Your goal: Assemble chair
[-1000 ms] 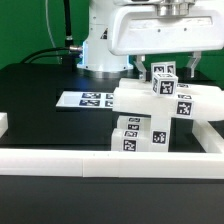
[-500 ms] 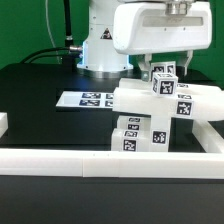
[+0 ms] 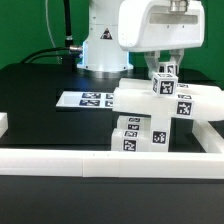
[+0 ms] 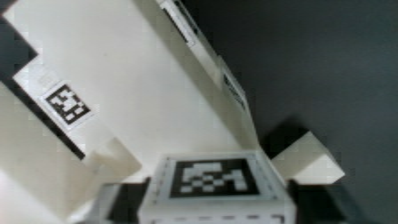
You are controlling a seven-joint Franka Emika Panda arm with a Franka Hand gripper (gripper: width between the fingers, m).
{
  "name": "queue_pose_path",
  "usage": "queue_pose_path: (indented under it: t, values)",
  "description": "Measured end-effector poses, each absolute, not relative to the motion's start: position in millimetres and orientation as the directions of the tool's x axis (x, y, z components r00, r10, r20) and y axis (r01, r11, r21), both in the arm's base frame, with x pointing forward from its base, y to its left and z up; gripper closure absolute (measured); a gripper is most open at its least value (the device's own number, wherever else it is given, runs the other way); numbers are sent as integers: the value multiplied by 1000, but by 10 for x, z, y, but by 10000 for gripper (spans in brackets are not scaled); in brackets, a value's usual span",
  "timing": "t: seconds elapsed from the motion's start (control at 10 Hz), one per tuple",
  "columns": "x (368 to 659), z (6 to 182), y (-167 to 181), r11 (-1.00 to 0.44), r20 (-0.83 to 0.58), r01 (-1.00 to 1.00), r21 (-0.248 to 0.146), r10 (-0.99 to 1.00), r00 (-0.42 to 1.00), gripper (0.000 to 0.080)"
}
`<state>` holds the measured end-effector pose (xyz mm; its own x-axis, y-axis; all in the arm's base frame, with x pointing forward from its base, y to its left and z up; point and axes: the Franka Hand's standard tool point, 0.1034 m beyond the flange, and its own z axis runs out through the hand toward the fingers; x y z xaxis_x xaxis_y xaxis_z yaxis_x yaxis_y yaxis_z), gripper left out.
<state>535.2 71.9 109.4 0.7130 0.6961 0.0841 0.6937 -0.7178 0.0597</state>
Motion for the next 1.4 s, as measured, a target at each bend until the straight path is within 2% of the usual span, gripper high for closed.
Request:
queue_pose_path:
  t: [0.1, 0.3, 0.5, 0.7, 1.1, 1.2, 1.4]
  values:
    - [5352, 1093, 718, -731, 85, 680, 58, 682, 727, 534]
    - [5351, 1091, 720, -750, 87, 659, 54, 661, 745, 534]
    - [5350, 1089, 724, -878, 100, 478, 34, 479, 872, 534]
    - [5351, 1087, 750, -980, 127, 200, -14, 197, 972, 534]
    - [5359, 1090, 764, -999, 128, -24, -45, -30, 991, 533]
    - [5353, 1090, 762, -981, 117, -175, -78, -183, 976, 533]
    - [5333, 1090, 777, -850, 60, -505, -149, -518, 853, 532]
